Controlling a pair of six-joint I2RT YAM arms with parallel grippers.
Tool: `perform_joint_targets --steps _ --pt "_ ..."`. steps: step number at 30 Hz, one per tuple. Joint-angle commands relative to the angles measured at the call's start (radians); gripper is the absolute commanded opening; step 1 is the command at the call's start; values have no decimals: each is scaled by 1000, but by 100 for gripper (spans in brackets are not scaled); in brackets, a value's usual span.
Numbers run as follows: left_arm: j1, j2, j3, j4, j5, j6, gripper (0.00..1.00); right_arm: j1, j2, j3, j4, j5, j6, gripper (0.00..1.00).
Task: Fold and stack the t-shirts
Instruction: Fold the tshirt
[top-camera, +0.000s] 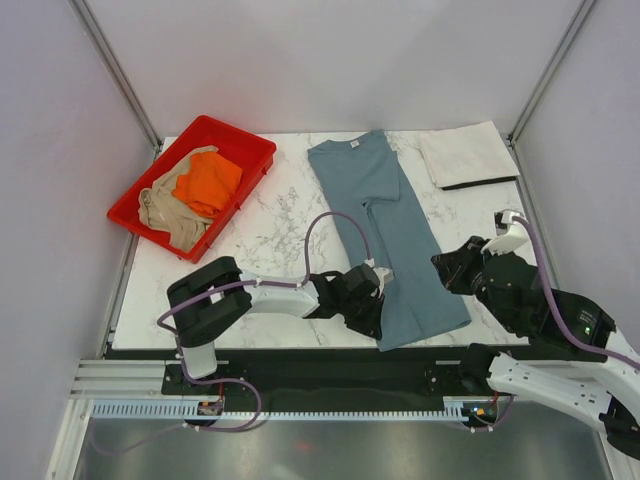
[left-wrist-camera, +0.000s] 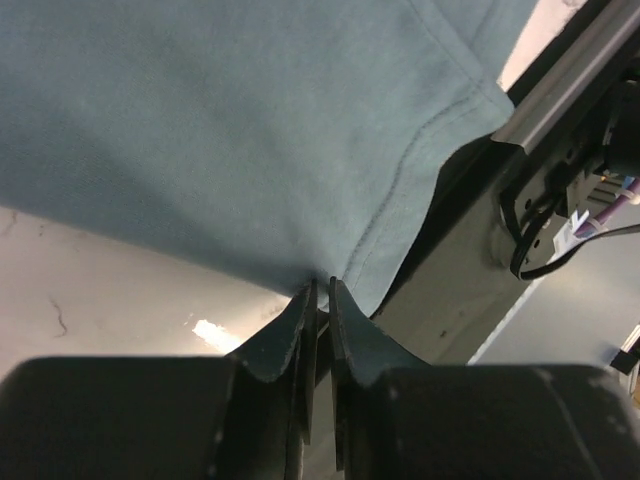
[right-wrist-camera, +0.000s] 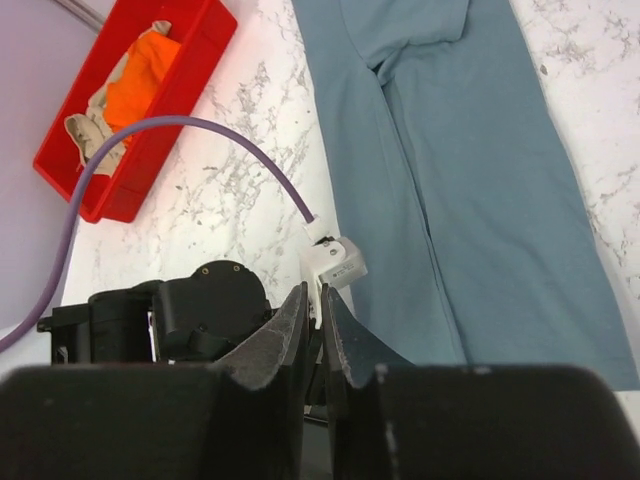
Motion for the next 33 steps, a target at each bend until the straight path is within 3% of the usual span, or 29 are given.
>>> perform_joint_targets --steps 1,15,22,33 --pt "-7 12 18 82 -45 -51 15 -2 -9 -48 -37 -1 20 17" --pt "-49 23 40 91 -59 -89 13 -2 -28 -91 -17 -3 40 17" --pt "-50 9 -47 27 -98 -143 13 -2 -11 -92 -15 17 32 17" --pt "-44 -149 -189 -119 -248 -170 14 -2 115 -73 6 23 -11 18"
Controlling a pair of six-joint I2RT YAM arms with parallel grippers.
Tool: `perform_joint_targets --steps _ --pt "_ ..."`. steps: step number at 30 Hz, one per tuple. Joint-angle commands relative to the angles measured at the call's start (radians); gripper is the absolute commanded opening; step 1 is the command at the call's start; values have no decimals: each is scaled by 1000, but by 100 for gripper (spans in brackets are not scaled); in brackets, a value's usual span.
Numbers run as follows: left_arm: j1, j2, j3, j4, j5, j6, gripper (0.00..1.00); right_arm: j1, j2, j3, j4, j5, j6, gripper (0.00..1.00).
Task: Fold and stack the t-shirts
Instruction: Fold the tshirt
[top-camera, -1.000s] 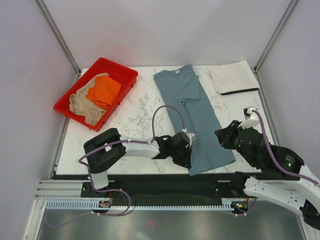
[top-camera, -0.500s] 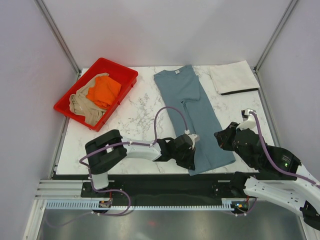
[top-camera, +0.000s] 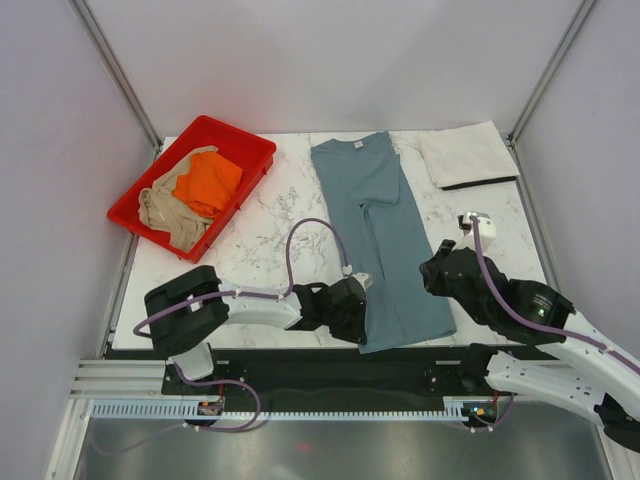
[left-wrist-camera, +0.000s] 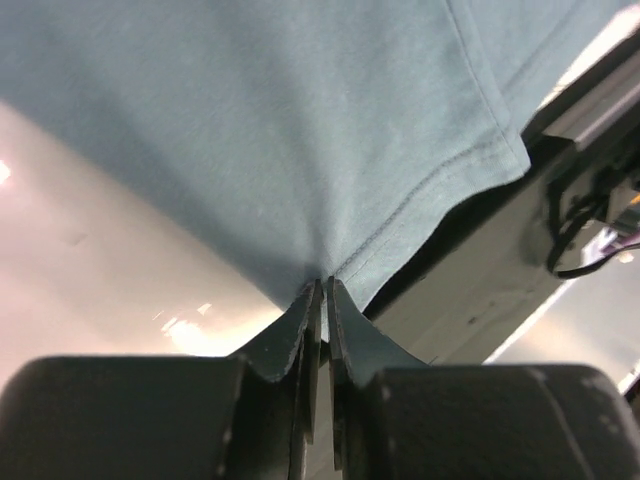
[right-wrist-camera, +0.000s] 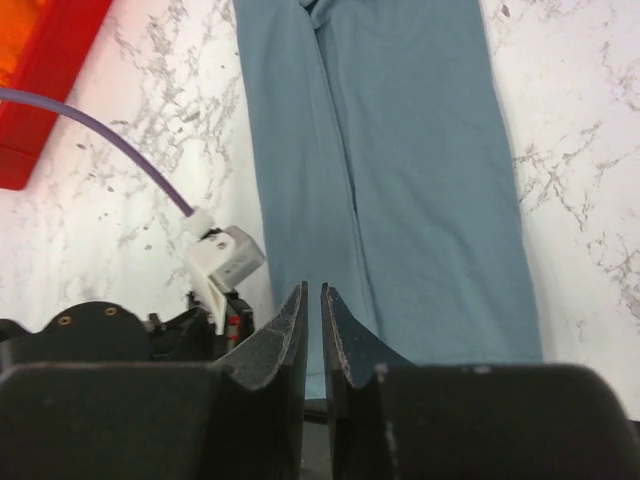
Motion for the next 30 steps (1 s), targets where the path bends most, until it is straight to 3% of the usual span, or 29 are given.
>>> perform_joint_targets --steps 1,8,14,20,23,24,30 --pt "4 -66 -59 -163 -122 -23 14 -1 43 51 20 17 -34 17" --pt "34 -229 -162 -188 -154 -32 15 -18 189 64 57 2 -90 17" --pt "73 -393 -212 -188 -154 -32 15 -162 301 -39 143 -250 -130 17" --pt "85 -508 -209 -188 -154 -32 15 -180 332 -205 118 -338 -50 14" --pt "85 -502 -159 -188 -154 -32 15 -185 310 -256 104 -310 -11 13" --pt "84 -481 -128 -323 -144 9 22 -189 307 -256 104 -301 -11 13" --pt "84 -347 -61 -257 -104 38 22 -209 291 -202 81 -269 -19 13"
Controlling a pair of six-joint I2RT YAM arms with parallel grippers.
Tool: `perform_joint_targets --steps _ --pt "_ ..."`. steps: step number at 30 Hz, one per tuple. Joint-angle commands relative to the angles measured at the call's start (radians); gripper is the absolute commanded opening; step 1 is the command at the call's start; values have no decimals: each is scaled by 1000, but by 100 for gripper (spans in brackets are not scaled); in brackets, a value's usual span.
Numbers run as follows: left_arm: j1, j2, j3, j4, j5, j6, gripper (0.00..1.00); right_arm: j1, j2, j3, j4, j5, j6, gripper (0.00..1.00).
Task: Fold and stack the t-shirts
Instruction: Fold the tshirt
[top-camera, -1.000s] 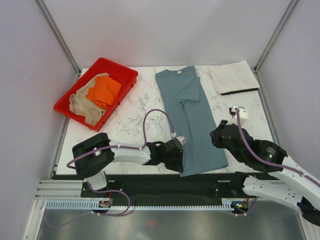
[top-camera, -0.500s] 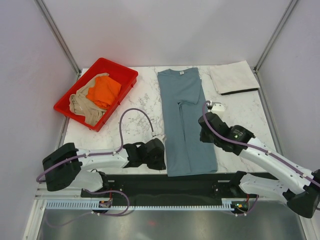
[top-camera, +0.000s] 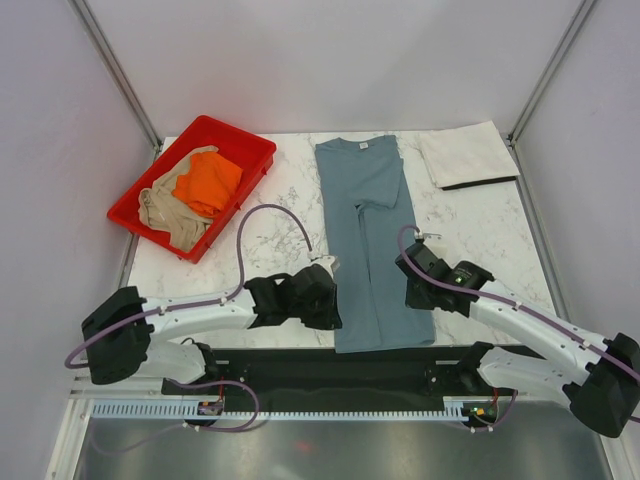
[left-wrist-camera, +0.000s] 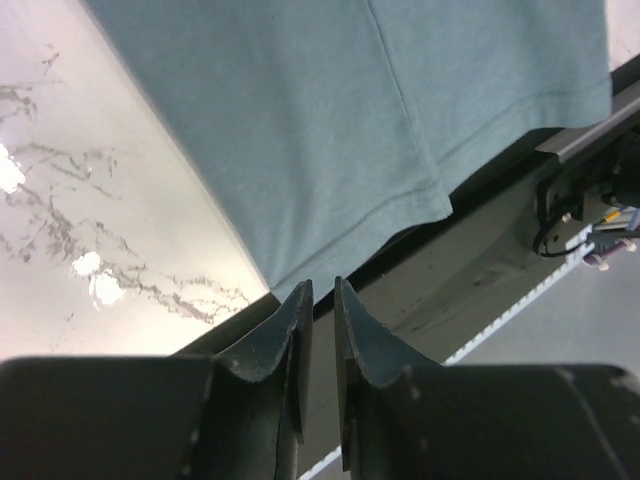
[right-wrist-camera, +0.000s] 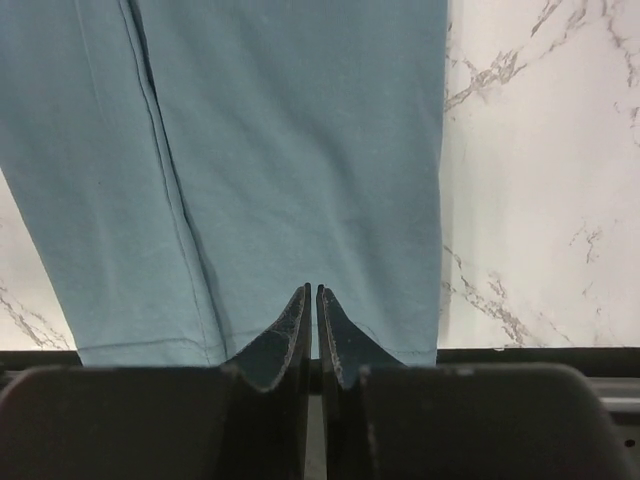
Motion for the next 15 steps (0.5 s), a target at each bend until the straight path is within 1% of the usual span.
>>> perform_joint_targets --steps 1,3,5,8,9,12,14,15 --pt "2 84 46 39 22 34 21 -10 -37 59 -12 38 17 12" --pt "2 125 57 79 47 29 21 -25 -40 68 -9 45 3 11" --pt "2 205 68 130 74 28 20 -43 -28 69 4 46 -6 11" --pt "4 291 69 131 56 13 17 -74 27 94 13 39 -48 7" --pt "4 297 57 128 40 -6 17 -85 54 102 14 39 -70 5" --pt "4 276 5 98 -4 -23 17 -105 98 135 13 16 -97 4" --pt "2 223 -32 44 -63 -29 17 -105 110 129 17 -3 -100 3" --pt "4 201 -43 44 -63 -29 17 -105 110 120 19 -13 -98 3"
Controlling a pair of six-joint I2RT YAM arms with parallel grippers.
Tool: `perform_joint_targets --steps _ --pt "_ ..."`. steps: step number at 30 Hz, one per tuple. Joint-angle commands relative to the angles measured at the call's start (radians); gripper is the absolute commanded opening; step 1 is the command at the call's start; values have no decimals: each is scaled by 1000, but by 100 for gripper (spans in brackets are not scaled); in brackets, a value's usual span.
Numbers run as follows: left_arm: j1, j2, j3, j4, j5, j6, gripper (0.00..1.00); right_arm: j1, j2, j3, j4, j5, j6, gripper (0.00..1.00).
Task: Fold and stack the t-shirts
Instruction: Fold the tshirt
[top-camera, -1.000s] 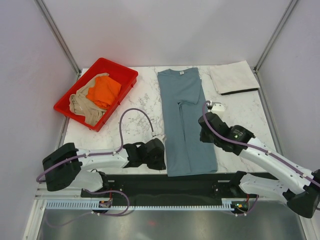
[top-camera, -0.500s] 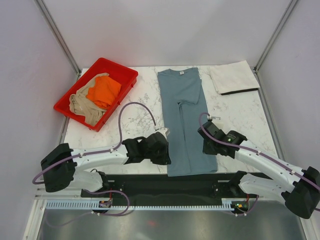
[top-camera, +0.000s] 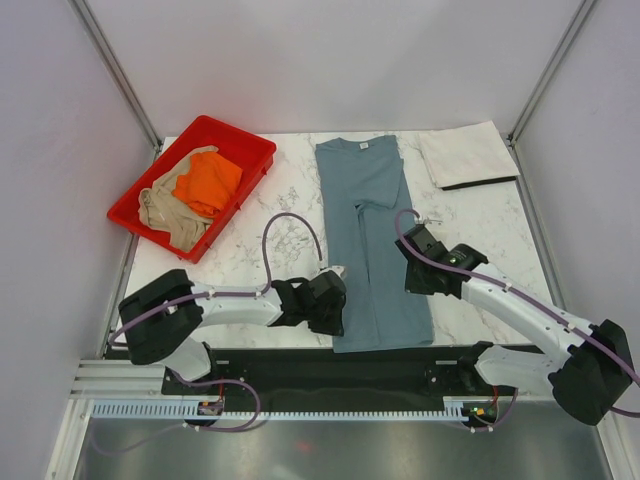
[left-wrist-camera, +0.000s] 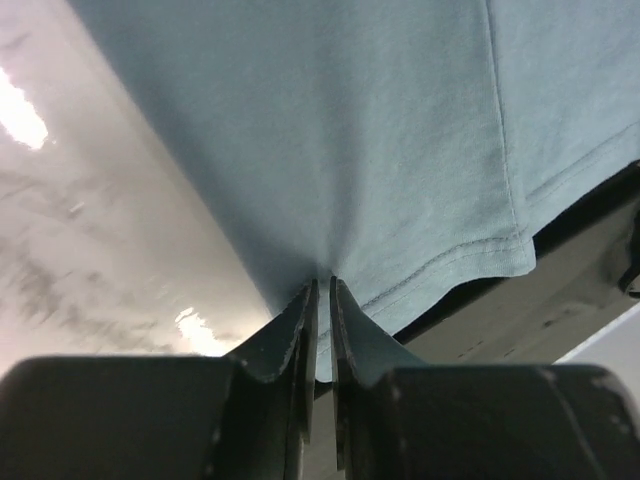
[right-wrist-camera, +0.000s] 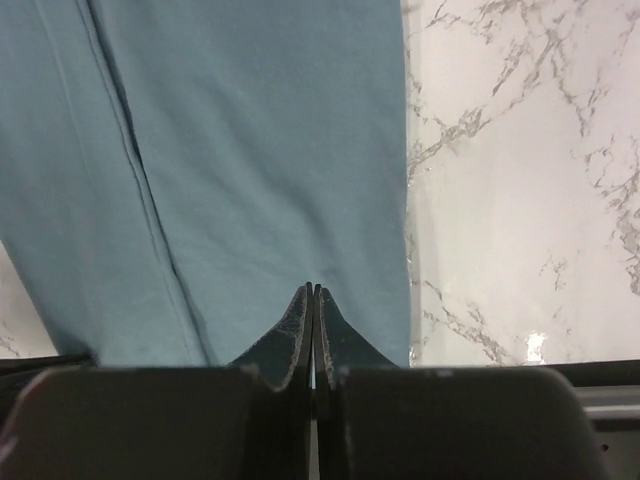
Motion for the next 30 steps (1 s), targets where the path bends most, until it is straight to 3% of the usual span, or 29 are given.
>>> perform_joint_targets --steps 1,10,19,29,30 --pt "2 -87 -74 -72 -96 -19 17 -1 2 16 14 -30 -28 1" --pt "2 -209 -120 -72 -96 -19 17 0 -56 -168 75 -190 31 0" --pt "2 -249 -55 -72 -96 -19 17 0 -101 -246 -2 -125 116 0" --pt "3 -213 -97 -72 -96 -19 17 9 -47 -354 80 -119 192 0" --pt "3 -189 -98 -168 -140 -29 18 11 -32 -352 84 -111 192 0"
